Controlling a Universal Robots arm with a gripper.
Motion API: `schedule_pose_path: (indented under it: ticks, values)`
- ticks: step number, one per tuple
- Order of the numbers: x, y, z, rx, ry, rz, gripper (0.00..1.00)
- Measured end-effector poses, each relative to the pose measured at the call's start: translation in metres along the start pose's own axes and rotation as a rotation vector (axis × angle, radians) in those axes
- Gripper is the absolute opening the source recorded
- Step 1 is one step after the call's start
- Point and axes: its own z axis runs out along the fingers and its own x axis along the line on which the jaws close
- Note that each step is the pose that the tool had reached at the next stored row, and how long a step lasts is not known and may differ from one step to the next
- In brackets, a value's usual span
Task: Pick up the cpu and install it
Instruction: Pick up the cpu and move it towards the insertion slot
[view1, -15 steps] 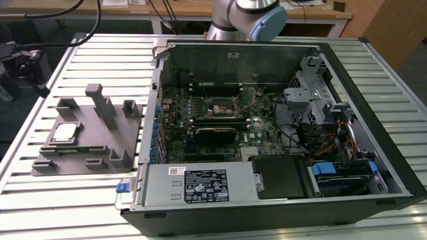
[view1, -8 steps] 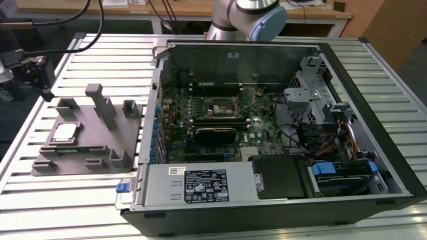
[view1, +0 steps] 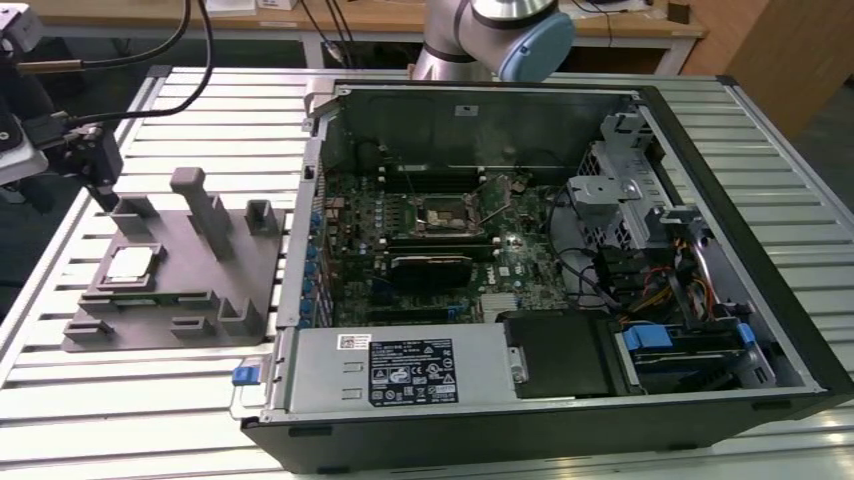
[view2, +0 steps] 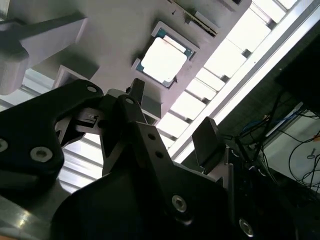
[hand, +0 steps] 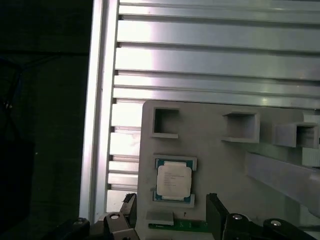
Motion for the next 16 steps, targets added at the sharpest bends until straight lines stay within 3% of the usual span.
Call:
schedule_pose_path:
  ticks: [7,16]
  values:
    - [-0.0002,-0.0004,0.0109,0.0060,0.0009,-0.016,0.66]
    - [-0.0031,-0.0010,0.0248,0.0061,0.0010,-0.019,0.66]
